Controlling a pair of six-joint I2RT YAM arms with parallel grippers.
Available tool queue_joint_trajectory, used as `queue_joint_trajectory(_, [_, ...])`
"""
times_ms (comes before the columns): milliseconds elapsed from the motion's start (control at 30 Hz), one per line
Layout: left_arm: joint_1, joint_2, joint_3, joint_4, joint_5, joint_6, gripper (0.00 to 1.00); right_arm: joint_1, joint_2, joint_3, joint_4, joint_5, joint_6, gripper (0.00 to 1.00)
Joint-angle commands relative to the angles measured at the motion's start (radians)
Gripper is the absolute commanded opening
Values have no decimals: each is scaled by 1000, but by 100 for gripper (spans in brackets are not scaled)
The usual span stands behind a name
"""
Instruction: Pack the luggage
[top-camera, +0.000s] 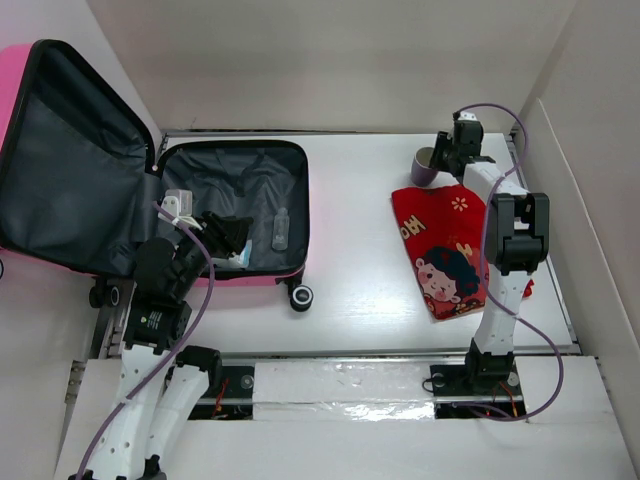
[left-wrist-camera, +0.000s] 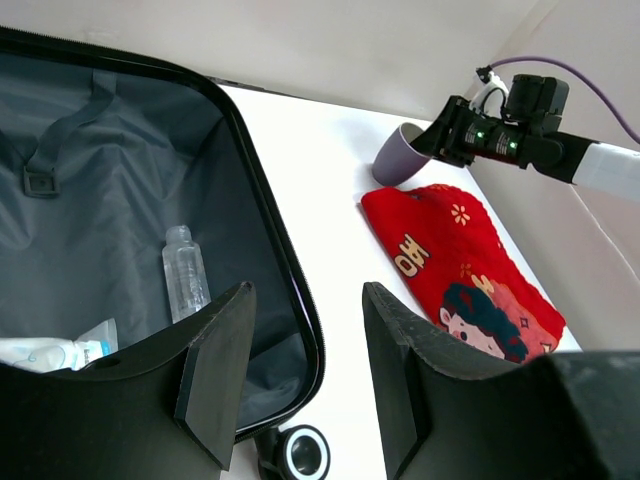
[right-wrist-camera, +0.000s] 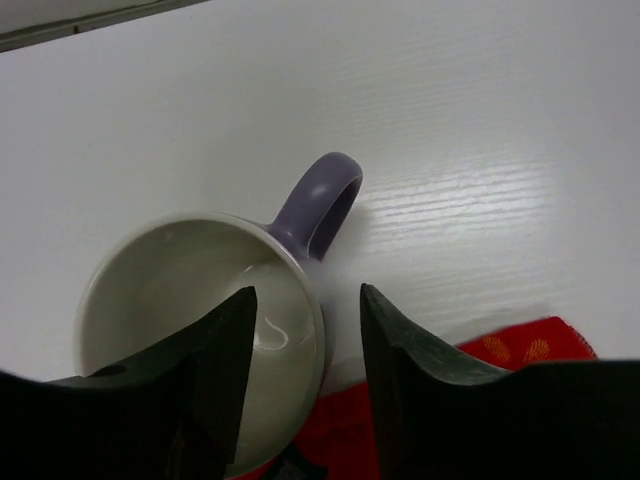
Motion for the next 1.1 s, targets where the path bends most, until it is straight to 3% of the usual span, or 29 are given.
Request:
queue_joint_trajectory(0, [2,-11,28,42,17,10,44,-10,-17,45,-34,-60,-1,46])
queue_joint_trajectory(33, [2,-12,28,42,15,10,44,-19,-14,50,-38,-72,-1,28])
queue_joint_trajectory(133, [2,-18,27,40,12,11,43,-19,-46,18,11,-86,8,1])
queue_joint_trajectory(167, [2,-18,27,40,12,11,44,-19,-69,-39,46,-112,11,0])
queue_joint_trajectory(200, [2,-17,27,40,15,11,44,-19,-195,-137,242,-196,22,0])
queue_joint_trajectory(367, [2,-20,25,43,18,10,43,51,-322,-185,333,-342,45,0])
queue_joint_trajectory(500, [2,-23,25,42,17,10,44,232,-378,-161,321,-309,-8,0])
queue_joint_trajectory(667, [2,-29,24,39,9,11,43,476,-338,-67,297,-255,-48,0])
queue_joint_trajectory(900, [2,-41,25,34,1,11,43,683,-211,95,297,-159,-91,0])
queue_joint_trajectory(1067, [2,-44,25,32,1,13,43,775,-10,266,241,-61,-156,0])
